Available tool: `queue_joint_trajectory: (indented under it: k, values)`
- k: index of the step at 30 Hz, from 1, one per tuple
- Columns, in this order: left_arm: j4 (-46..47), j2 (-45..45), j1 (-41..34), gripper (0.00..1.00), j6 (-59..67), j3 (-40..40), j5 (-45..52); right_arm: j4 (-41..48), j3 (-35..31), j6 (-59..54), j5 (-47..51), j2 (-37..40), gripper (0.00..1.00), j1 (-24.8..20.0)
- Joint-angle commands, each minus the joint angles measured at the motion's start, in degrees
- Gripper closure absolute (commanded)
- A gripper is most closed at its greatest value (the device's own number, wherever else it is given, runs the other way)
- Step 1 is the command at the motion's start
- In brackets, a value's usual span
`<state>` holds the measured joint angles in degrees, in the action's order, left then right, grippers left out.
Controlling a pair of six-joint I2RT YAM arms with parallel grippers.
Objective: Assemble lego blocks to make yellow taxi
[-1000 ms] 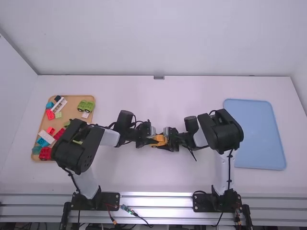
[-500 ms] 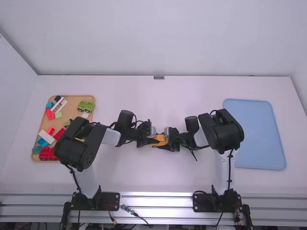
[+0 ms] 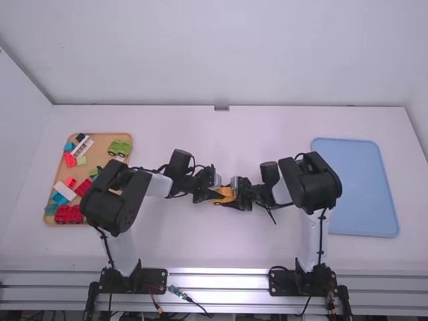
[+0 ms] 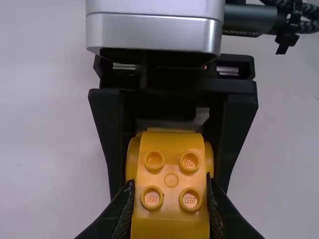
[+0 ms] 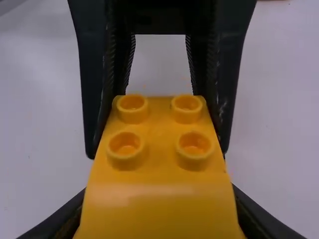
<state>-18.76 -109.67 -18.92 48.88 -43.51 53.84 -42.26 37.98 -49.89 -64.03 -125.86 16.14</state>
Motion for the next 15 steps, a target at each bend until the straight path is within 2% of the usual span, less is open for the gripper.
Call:
queue_joint_trajectory:
  k: [1,15]
  values:
    - [1.8,-3.0,-3.6,0.98,-1.5,1.6,-8.6,0.7,-0.5,0.4,2.4,-0.9,0.52,1.1]
    - [6.4,2.5,-3.5,0.98,-1.5,1.6,-14.3,0.7,-0.4,0.6,2.6,-0.9,0.51,1.1]
